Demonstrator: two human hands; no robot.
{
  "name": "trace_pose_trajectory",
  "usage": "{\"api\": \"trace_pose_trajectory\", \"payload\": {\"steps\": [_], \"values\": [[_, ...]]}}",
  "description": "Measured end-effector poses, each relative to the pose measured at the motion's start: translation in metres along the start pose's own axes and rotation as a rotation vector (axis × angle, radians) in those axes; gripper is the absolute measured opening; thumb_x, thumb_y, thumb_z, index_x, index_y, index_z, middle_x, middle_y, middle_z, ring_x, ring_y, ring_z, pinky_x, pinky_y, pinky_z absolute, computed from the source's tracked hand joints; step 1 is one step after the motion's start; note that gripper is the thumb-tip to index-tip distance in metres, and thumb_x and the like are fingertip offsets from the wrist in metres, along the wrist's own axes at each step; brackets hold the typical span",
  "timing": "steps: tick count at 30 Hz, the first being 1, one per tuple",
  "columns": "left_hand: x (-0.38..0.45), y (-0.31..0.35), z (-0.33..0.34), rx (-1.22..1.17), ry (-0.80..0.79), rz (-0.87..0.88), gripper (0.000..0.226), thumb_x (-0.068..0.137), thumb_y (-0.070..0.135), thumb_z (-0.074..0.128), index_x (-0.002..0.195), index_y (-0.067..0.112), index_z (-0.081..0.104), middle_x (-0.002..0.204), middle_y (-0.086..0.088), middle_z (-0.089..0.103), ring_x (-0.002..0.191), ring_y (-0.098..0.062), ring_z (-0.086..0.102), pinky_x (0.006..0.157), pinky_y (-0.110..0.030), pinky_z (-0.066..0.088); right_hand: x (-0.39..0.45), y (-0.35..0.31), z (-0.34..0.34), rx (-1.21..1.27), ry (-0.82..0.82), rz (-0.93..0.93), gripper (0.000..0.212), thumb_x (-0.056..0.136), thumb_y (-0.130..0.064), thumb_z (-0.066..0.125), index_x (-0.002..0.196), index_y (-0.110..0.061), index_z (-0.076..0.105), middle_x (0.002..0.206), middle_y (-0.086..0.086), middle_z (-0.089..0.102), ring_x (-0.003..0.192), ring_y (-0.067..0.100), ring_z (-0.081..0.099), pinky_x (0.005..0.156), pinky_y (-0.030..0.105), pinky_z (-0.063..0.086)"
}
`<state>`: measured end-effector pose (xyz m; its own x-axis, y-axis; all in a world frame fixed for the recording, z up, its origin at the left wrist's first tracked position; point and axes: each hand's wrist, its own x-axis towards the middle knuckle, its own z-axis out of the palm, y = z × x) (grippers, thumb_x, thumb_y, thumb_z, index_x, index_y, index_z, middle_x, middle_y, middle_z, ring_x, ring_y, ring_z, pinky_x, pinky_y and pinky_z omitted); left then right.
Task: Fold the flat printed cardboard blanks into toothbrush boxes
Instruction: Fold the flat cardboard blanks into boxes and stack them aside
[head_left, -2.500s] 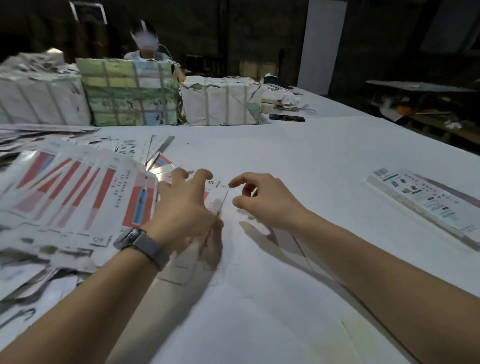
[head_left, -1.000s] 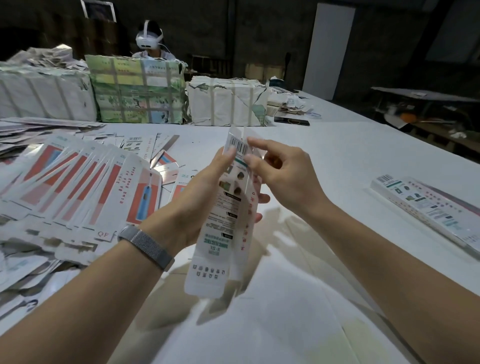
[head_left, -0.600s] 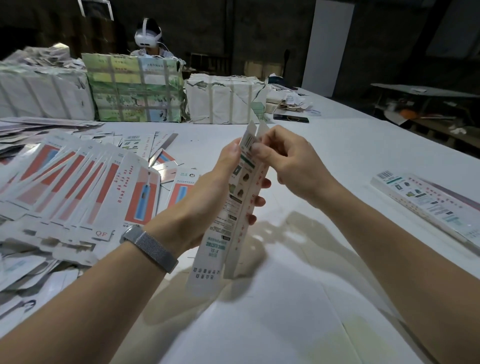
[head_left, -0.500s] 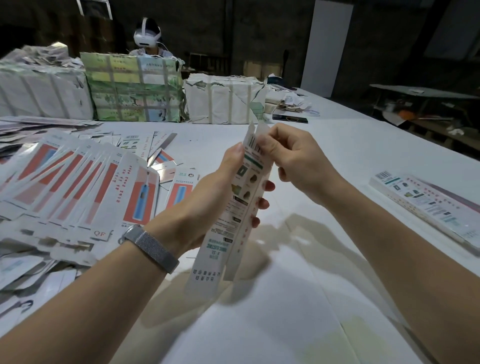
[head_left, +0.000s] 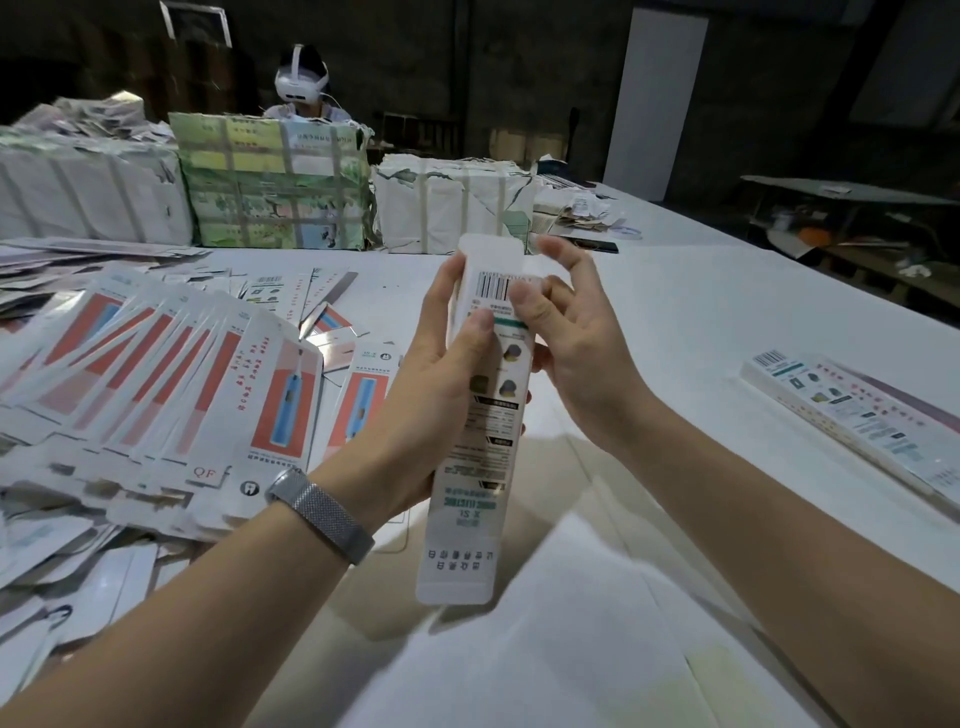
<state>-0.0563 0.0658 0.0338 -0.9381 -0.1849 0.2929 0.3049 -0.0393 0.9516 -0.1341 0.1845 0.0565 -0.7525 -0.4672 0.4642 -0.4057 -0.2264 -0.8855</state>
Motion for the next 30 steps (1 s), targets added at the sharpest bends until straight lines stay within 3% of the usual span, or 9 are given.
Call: {"api": "trace_pose_trajectory", "payload": {"steps": [2, 6, 11, 14, 16, 20, 24, 28, 30], "values": [[0.000, 0.000, 0.001, -0.010, 0.004, 0.003, 0.046, 0.102, 0.046, 0.043, 0.137, 0.069, 0.024, 0.094, 0.003, 0.075, 0.080, -0.023, 0.075, 0.060, -0.035, 0.060, -0.003, 0.000, 0.003, 0.028, -0.012, 0.000, 0.032, 0.100, -0.026, 0.053, 0.130, -0.033, 0.043, 0.116, 0.020, 0.062, 0.093, 0.031, 0.069, 0.080, 0.053, 0.058], [0.001, 0.003, -0.005, -0.117, -0.053, -0.045, 0.046, 0.105, 0.036, 0.043, 0.135, 0.068, 0.028, 0.103, -0.002, 0.074, 0.086, -0.029, 0.074, 0.063, -0.041, 0.060, -0.008, 0.001, 0.008, -0.017, -0.014, -0.062, 0.039, 0.104, -0.021, 0.046, 0.142, -0.026, 0.040, 0.110, 0.011, 0.063, 0.082, 0.015, 0.072, 0.063, 0.025, 0.057], [0.003, 0.001, -0.006, -0.120, -0.064, 0.000, 0.036, 0.106, 0.027, 0.041, 0.130, 0.054, 0.039, 0.105, -0.008, 0.073, 0.083, -0.031, 0.072, 0.064, -0.045, 0.059, -0.011, 0.004, 0.010, 0.009, 0.015, -0.049, 0.050, 0.103, -0.023, 0.046, 0.152, -0.021, 0.035, 0.106, -0.009, 0.070, 0.086, 0.009, 0.072, 0.064, 0.023, 0.058], [0.002, -0.001, -0.001, -0.057, -0.035, 0.059, 0.030, 0.104, 0.028, 0.039, 0.128, 0.045, 0.038, 0.097, -0.007, 0.073, 0.080, -0.032, 0.071, 0.064, -0.051, 0.060, -0.014, 0.007, 0.013, -0.028, 0.073, -0.082, 0.046, 0.097, -0.034, 0.049, 0.142, -0.034, 0.040, 0.099, -0.003, 0.068, 0.089, 0.016, 0.072, 0.073, 0.031, 0.061], [0.001, -0.001, 0.000, -0.039, -0.038, 0.079, 0.029, 0.104, 0.028, 0.039, 0.128, 0.044, 0.037, 0.097, -0.006, 0.072, 0.080, -0.030, 0.071, 0.064, -0.051, 0.061, -0.014, 0.008, 0.013, -0.024, 0.086, -0.077, 0.032, 0.101, -0.029, 0.048, 0.133, -0.030, 0.048, 0.102, 0.002, 0.068, 0.088, 0.012, 0.072, 0.071, 0.026, 0.059], [0.000, -0.001, 0.000, -0.021, -0.037, 0.094, 0.030, 0.106, 0.029, 0.038, 0.130, 0.045, 0.035, 0.092, 0.000, 0.072, 0.077, -0.027, 0.072, 0.063, -0.047, 0.061, -0.014, 0.005, 0.012, 0.017, 0.045, -0.009, 0.018, 0.106, -0.023, 0.044, 0.113, -0.023, 0.060, 0.087, -0.009, 0.071, 0.071, 0.009, 0.069, 0.050, 0.025, 0.052], [-0.001, 0.000, 0.001, -0.026, -0.059, 0.065, 0.029, 0.107, 0.027, 0.038, 0.128, 0.046, 0.037, 0.091, -0.003, 0.072, 0.075, -0.028, 0.073, 0.060, -0.040, 0.059, -0.015, 0.003, 0.009, 0.040, 0.013, 0.020, 0.017, 0.107, -0.023, 0.042, 0.102, -0.015, 0.055, 0.072, -0.008, 0.065, 0.056, 0.009, 0.063, 0.039, 0.020, 0.043], [-0.001, -0.002, 0.001, -0.005, -0.071, 0.047, 0.026, 0.104, 0.032, 0.040, 0.125, 0.047, 0.038, 0.093, -0.011, 0.071, 0.077, -0.030, 0.072, 0.063, -0.043, 0.059, -0.011, 0.005, 0.006, 0.040, 0.012, -0.011, 0.012, 0.096, -0.024, 0.048, 0.105, -0.019, 0.055, 0.079, -0.005, 0.067, 0.064, 0.019, 0.066, 0.047, 0.028, 0.051], [-0.001, -0.003, 0.002, -0.025, -0.076, 0.034, 0.032, 0.105, 0.031, 0.038, 0.128, 0.053, 0.034, 0.097, -0.014, 0.071, 0.081, -0.036, 0.072, 0.065, -0.045, 0.059, -0.007, 0.004, 0.005, 0.077, 0.043, -0.025, 0.029, 0.090, -0.019, 0.051, 0.116, -0.032, 0.053, 0.096, -0.005, 0.068, 0.082, 0.028, 0.071, 0.061, 0.041, 0.060]]}}
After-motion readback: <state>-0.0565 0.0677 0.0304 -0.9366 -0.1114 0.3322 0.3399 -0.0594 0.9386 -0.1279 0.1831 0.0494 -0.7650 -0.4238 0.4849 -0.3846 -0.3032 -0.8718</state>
